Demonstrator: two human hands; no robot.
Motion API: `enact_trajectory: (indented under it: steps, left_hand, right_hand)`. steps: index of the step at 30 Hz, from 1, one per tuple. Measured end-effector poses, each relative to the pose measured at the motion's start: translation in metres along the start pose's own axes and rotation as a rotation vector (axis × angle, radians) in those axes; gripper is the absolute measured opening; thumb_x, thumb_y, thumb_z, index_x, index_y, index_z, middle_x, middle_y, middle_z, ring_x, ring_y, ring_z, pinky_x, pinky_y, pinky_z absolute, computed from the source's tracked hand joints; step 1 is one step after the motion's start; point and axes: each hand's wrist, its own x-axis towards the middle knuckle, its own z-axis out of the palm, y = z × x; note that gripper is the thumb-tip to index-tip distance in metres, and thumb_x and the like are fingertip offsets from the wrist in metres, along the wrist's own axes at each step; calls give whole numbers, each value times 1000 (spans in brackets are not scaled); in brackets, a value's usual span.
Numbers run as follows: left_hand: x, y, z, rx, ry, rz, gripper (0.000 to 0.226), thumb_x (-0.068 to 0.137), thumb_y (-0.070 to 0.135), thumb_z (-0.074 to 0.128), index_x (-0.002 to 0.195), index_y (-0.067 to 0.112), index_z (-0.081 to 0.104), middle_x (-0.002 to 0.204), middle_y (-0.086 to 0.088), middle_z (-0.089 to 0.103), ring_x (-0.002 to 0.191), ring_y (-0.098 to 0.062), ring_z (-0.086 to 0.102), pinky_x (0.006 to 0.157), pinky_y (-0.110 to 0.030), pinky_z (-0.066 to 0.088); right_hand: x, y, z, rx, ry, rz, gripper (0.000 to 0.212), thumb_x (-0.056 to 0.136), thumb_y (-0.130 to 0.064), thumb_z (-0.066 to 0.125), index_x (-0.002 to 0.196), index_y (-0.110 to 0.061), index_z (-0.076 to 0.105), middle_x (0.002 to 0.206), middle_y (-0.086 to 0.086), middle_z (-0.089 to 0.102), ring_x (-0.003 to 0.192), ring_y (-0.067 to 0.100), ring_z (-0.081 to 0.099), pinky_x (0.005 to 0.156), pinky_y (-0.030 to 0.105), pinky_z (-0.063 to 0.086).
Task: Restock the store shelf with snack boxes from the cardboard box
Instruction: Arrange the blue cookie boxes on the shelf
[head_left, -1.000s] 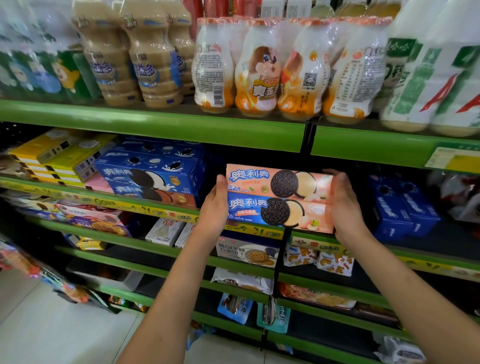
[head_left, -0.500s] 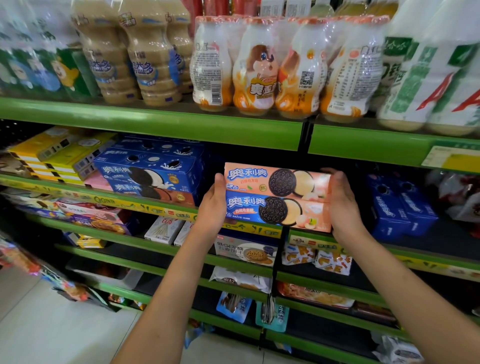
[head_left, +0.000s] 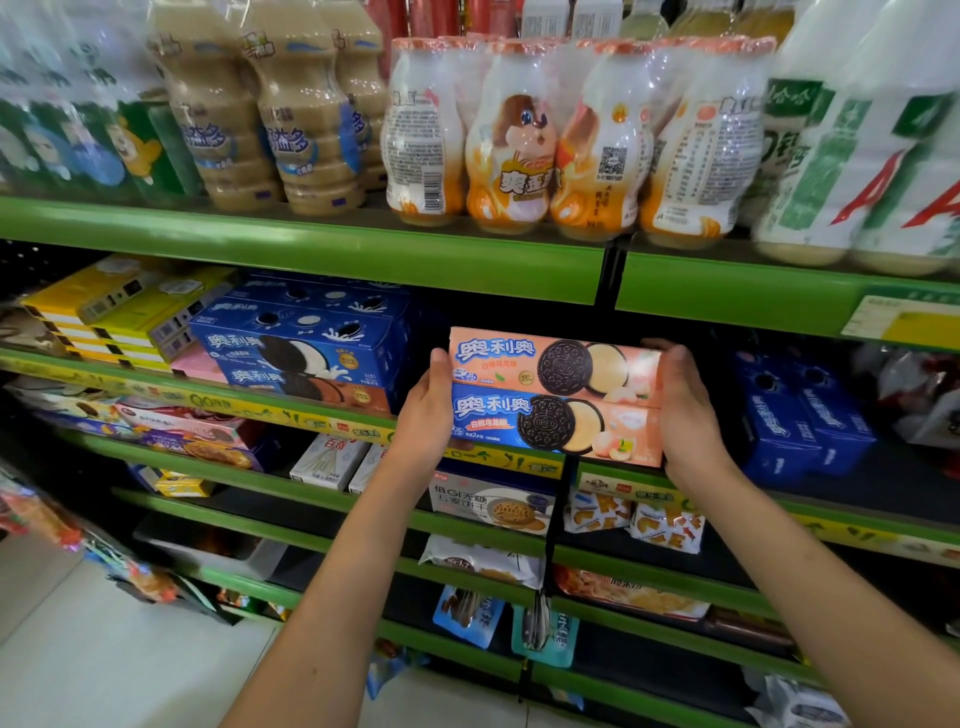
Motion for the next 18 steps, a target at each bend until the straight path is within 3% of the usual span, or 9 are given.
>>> enact_trajectory:
  steps: [3, 8, 10, 13, 18]
  left_hand:
    - [0, 0, 0, 4, -2, 0, 75, 69, 94, 22, 98, 38, 62, 84, 17, 74, 73, -3, 72, 72, -38, 58]
    - [0, 0, 0, 12, 2, 11, 72, 73, 91, 21, 97, 37, 62, 83, 18, 73, 72, -3, 71, 74, -41, 60]
    - [0, -1, 0, 10, -1, 11, 67, 78, 87, 21, 97, 37, 61, 83, 18, 74, 73, -3, 72, 75, -42, 60]
    - [0, -2, 0, 8, -10, 10, 66, 79, 86, 21, 99, 37, 61, 84, 17, 74, 73, -3, 72, 74, -41, 60]
    - [-1, -1, 0, 3, -5, 4, 67, 78, 87, 22, 97, 35, 61, 83, 18, 74, 72, -3, 71, 76, -42, 60]
  right_hand:
    - [-1, 0, 0, -13, 9, -5, 48, 73, -87, 30, 101, -60, 58, 100, -15, 73, 91, 18, 73, 69, 44, 61]
    - [-2, 0, 0, -2, -13, -9, 59, 68, -96, 32, 105, -59, 58, 108, -11, 72, 101, 19, 70, 86, 52, 57]
    - [-2, -1, 0, -3, -4, -12, 55, 70, -93, 32, 105, -59, 59, 104, -13, 73, 96, 17, 72, 79, 50, 60]
    - [-4, -3, 0, -12, -5, -18, 67, 61, -100, 34, 106, -57, 59, 102, -15, 73, 88, 13, 74, 64, 39, 60]
    - [-3, 0, -1, -30, -7, -23, 65, 67, -98, 31, 110, -57, 58, 108, -12, 72, 99, 18, 71, 83, 52, 58]
